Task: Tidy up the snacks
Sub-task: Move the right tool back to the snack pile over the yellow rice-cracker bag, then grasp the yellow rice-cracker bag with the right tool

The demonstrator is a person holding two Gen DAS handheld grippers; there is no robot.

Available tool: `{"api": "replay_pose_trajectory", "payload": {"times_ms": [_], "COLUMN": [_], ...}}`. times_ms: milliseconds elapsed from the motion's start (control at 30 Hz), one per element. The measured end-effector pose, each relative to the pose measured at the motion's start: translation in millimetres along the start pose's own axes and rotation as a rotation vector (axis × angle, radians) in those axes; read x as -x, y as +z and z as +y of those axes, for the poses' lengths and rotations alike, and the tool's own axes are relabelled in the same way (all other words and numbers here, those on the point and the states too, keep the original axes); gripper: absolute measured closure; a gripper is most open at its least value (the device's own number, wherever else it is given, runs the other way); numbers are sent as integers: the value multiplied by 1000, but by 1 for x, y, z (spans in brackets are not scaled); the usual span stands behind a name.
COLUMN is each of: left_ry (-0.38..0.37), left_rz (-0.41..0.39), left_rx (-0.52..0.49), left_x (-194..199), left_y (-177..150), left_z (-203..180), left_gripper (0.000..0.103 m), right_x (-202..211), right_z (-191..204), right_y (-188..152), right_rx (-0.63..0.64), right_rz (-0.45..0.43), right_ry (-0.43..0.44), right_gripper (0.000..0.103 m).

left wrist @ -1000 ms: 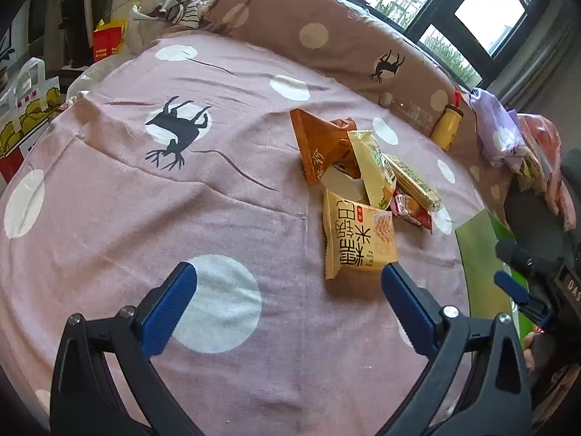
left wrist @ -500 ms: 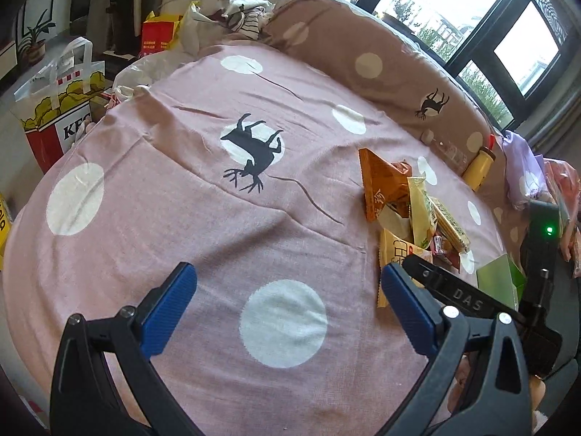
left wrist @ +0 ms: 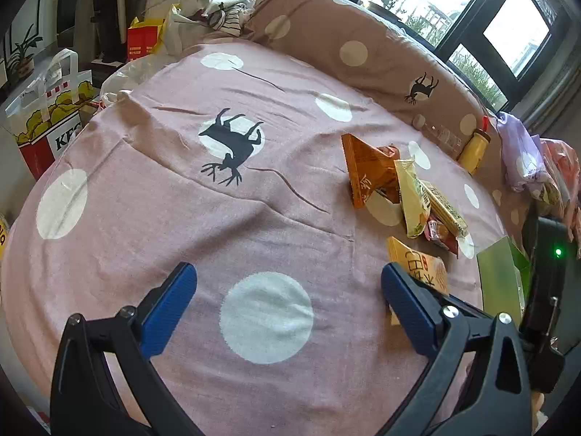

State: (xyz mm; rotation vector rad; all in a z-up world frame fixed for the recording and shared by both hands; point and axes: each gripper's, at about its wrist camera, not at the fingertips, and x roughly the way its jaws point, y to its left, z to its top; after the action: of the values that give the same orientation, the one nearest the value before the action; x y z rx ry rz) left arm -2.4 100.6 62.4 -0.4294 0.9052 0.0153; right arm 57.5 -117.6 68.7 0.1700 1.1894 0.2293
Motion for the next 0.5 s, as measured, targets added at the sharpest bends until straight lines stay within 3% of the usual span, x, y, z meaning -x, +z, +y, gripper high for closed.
{"api": "replay_pose_trajectory", "payload": {"times_ms": [233, 333, 400, 500], "left_ry": [-73, -103, -132, -173], "left_rz": [56, 82, 103, 128], "left_rx": [-44, -73, -88, -101], "left_x": [-9, -14, -16, -18], "left_y": [-11, -18, -22, -27], "left_z": [-25, -36, -43, -51], "left_gripper": [2, 2, 3, 6], "right_x": [18, 28, 35, 43], "right_z": [-21, -30, -35, -52], "right_y": [-28, -32, -29, -26], "right_rx": [-28, -46, -65, -120], "right_rz": [76, 24, -7, -1], "right_ry": [15, 26, 26, 108], "right_gripper": [41, 27, 26, 26]}}
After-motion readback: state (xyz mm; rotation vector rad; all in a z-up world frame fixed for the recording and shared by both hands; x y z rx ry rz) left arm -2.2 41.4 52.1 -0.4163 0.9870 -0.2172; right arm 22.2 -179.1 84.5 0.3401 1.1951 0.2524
